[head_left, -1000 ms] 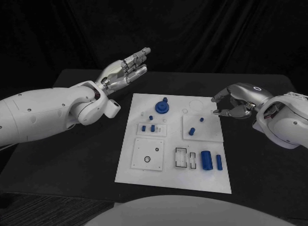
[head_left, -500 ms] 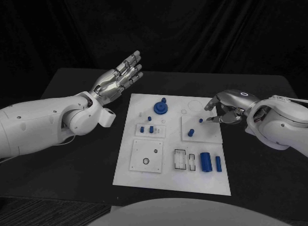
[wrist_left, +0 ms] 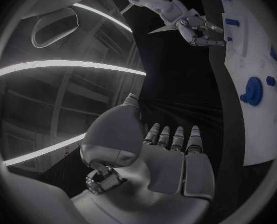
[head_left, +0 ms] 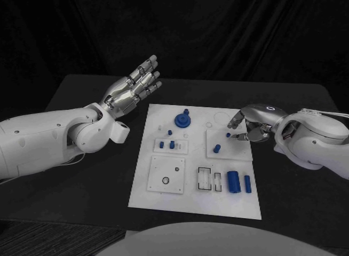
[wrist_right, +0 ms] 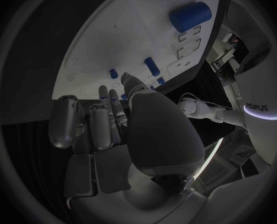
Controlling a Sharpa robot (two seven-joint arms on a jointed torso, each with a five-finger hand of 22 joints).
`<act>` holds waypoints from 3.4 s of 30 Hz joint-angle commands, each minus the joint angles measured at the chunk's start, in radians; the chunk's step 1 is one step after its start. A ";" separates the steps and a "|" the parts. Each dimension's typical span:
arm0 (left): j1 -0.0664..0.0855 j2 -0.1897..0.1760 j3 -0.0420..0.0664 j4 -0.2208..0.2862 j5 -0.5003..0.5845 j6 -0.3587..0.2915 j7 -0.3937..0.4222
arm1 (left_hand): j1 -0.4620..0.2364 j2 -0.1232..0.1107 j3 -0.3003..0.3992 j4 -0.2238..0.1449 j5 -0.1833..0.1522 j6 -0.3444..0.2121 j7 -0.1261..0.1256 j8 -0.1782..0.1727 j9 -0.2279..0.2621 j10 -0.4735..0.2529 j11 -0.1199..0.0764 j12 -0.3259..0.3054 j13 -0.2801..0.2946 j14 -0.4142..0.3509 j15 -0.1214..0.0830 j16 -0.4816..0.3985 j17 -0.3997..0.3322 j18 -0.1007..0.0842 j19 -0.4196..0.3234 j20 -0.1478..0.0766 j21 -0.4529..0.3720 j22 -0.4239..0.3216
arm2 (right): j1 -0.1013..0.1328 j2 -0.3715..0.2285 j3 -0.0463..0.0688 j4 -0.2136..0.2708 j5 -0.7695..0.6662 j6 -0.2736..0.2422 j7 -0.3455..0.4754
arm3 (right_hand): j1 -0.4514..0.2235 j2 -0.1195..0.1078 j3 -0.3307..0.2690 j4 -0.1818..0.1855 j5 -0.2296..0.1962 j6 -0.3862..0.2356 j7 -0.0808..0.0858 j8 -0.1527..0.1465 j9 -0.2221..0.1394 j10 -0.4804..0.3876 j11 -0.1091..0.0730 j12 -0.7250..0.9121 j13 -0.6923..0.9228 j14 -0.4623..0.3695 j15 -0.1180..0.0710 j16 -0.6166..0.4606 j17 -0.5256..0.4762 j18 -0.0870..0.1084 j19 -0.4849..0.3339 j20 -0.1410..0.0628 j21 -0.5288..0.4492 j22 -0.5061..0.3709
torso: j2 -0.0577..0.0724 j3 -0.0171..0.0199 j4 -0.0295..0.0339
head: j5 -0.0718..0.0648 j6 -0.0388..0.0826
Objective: Assemble the parts on the task board
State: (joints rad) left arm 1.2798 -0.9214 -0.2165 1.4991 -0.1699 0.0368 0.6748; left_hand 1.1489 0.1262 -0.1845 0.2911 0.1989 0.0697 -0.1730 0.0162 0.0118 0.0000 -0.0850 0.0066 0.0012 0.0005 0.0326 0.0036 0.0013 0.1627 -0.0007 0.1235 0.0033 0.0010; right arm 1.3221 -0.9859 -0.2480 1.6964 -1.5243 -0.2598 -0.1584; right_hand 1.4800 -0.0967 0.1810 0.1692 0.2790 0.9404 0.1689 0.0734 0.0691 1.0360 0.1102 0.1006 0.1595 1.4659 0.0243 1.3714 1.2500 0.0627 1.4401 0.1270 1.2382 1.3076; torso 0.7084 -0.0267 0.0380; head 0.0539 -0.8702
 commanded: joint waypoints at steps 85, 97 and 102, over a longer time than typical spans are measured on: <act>-0.032 0.017 0.001 -0.044 0.014 0.053 -0.025 | 0.187 0.061 -0.043 -0.059 0.142 0.074 0.134 0.011 0.012 0.000 0.055 -0.007 -0.001 0.000 0.092 -0.004 -0.001 0.018 0.009 0.131 0.004 0.021 | -0.056 0.045 0.001 -0.036 -0.101 -0.132 0.054 | 0.051 -0.043 0.180 -0.063 0.080 0.214 -0.049 0.038 0.030 0.234 -0.054 -0.009 -0.084 0.041 -0.044 0.029 0.040 -0.008 0.032 -0.040 0.078 0.191 | -0.004 -0.0005 -0.0006 | 0.030 0.008; -0.032 0.018 0.001 -0.045 0.015 0.052 -0.040 | 0.191 0.075 -0.043 -0.065 0.155 0.106 0.164 0.019 0.017 0.000 0.054 -0.007 -0.001 0.000 0.096 -0.004 -0.001 0.018 0.011 0.136 0.005 0.024 | -0.020 -0.001 0.001 0.024 -0.102 -0.141 0.064 | 0.043 -0.039 0.179 -0.059 0.072 0.214 -0.049 0.035 0.030 0.227 -0.052 -0.017 -0.088 0.045 -0.043 0.039 0.057 -0.013 0.039 -0.039 0.098 0.197 | -0.004 -0.0009 -0.0017 | 0.032 0.008; -0.032 0.019 0.001 -0.045 0.015 0.052 -0.042 | 0.192 0.076 -0.043 -0.065 0.156 0.109 0.166 0.021 0.018 0.000 0.054 -0.007 -0.001 0.000 0.096 -0.004 -0.001 0.018 0.011 0.136 0.005 0.024 | -0.006 -0.012 0.001 0.046 -0.102 -0.146 0.060 | 0.044 -0.038 0.179 -0.059 0.070 0.213 -0.049 0.034 0.030 0.226 -0.052 -0.018 -0.088 0.045 -0.043 0.040 0.059 -0.013 0.039 -0.039 0.098 0.197 | -0.005 -0.0007 -0.0009 | 0.032 0.006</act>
State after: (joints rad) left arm 1.2492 -0.9042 -0.2167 1.4524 -0.1609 0.0780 0.6279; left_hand 1.3387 0.1945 -0.2271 0.2314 0.3495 0.1770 -0.0085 0.0325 0.0286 -0.0020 -0.0339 0.0066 0.0010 0.0004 0.1183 0.0036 0.0012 0.1623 0.0082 0.2537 0.0033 0.0234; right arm 1.3134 -0.9951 -0.2473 1.7347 -1.6176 -0.3804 -0.1042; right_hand 1.5272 -0.1408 0.3585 0.1076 0.3543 1.1579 0.1145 0.1133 0.1003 1.2569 0.0734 0.0847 0.0713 1.4652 -0.0126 1.4095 1.3076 0.0624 1.4669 0.0930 1.3330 1.3075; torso 0.7041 -0.0276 0.0369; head 0.0857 -0.8629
